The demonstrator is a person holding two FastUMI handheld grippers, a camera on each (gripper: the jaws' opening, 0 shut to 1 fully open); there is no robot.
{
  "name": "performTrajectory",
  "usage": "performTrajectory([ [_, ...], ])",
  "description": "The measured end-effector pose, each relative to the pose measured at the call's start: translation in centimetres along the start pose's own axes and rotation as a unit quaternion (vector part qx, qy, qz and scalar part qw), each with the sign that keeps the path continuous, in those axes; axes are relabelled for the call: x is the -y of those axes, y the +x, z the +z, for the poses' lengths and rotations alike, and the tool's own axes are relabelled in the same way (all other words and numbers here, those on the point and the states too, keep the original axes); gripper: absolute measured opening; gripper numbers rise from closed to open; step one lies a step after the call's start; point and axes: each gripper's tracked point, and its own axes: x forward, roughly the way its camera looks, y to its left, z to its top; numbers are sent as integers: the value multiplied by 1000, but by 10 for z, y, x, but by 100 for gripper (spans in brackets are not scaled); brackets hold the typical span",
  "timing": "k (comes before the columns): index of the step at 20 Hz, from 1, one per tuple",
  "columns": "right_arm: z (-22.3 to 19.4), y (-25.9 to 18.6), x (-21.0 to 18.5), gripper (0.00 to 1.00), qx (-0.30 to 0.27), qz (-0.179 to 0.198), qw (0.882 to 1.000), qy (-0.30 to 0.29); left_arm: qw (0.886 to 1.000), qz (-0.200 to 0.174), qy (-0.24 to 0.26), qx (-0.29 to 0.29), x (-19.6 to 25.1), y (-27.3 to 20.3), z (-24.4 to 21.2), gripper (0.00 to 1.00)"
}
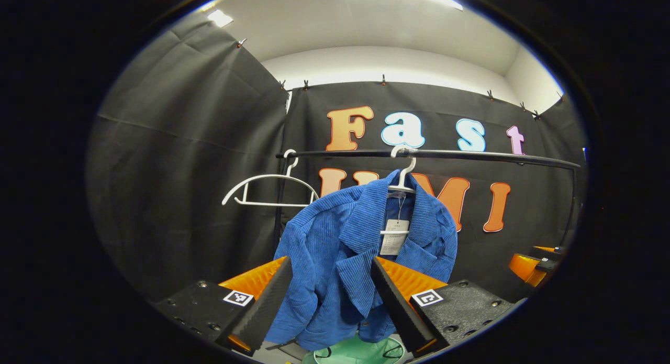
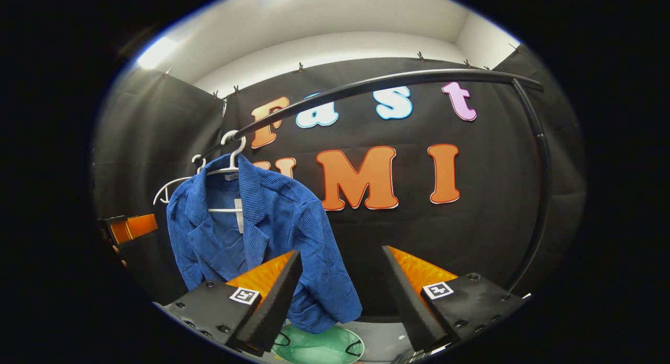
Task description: Grasp the clothes on the hanger with both hands and then place them into the laundry hamper below.
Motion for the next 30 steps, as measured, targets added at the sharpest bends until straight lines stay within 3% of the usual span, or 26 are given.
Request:
performTrajectory([
  [1, 0, 1, -2, 98, 0, 0, 1000, -1, 1000, -2, -5, -2, 0, 2, -2, 95],
  [3, -1, 2, -4, 98, 0, 1, 1000, -2, 1000, -4, -10, -4, 1, 4, -4, 92],
  [12, -21, 22, -36, 98, -21, 37, 999, 25, 1000, 2, 5, -9, -9, 8, -8, 95],
  [19, -33, 56, -76, 98, -30, 88, 995, 34, 1000, 6, 0, -29, -10, 14, -28, 92],
  [20, -35, 62, -83, 98, -30, 96, 994, 33, 1000, 6, -2, -29, -9, 16, -29, 95],
  [21, -36, 67, -89, 98, -30, 103, 994, 32, 1000, 6, -3, -29, -10, 18, -31, 92],
  [30, -50, 121, -130, 98, -39, 156, 986, 45, 999, 5, -15, -43, -7, 40, -48, 95],
])
